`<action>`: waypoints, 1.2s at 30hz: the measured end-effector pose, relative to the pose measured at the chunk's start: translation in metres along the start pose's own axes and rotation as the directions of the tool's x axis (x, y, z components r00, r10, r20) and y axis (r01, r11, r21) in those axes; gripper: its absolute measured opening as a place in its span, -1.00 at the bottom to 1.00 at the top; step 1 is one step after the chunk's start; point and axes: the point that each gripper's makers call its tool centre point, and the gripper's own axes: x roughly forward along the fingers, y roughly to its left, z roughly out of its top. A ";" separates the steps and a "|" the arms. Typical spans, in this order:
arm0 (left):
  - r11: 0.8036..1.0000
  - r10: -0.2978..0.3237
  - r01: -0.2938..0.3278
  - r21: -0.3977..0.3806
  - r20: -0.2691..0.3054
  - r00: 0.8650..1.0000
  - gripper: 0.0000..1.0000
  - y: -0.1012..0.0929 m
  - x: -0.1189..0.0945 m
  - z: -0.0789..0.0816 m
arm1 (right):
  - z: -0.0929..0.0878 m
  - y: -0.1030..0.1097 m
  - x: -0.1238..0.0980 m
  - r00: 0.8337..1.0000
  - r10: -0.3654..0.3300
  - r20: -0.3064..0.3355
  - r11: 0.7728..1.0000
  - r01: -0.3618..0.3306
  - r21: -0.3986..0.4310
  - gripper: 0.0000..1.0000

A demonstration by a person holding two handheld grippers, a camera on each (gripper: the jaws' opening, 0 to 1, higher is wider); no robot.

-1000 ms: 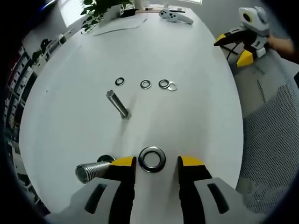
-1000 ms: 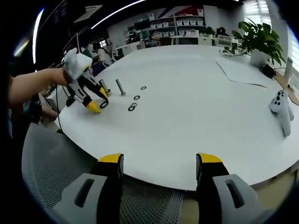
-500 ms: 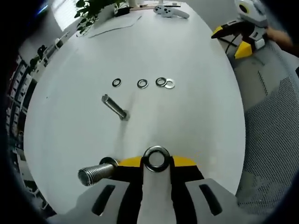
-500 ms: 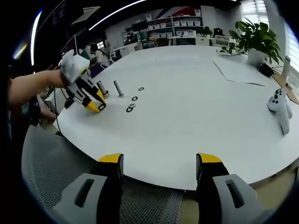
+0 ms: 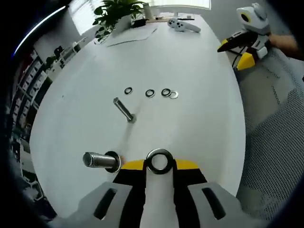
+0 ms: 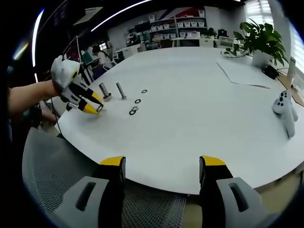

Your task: Place the washer onto the threaded stud by aligning its center hole with the stud, sliding it down to the base, and recovering from edge contact or off-axis alignment until the washer reaches the visible bottom stop.

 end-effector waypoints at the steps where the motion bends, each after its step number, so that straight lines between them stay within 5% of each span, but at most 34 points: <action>1: 1.000 0.007 -0.007 -0.011 0.005 1.000 -0.63 0.003 -0.004 -0.001 | 0.000 0.000 0.000 1.000 0.000 0.000 1.000 0.000 -0.001 0.31; 13: 0.991 0.111 -0.106 -0.080 0.069 0.991 -0.63 0.038 -0.046 0.007 | -0.001 0.001 0.000 1.000 0.006 -0.007 1.000 -0.006 -0.006 0.31; 36: 0.985 0.167 -0.162 -0.063 0.070 0.984 -0.63 0.074 -0.042 0.015 | -0.001 0.000 0.000 1.000 0.001 -0.004 1.000 -0.001 -0.002 0.31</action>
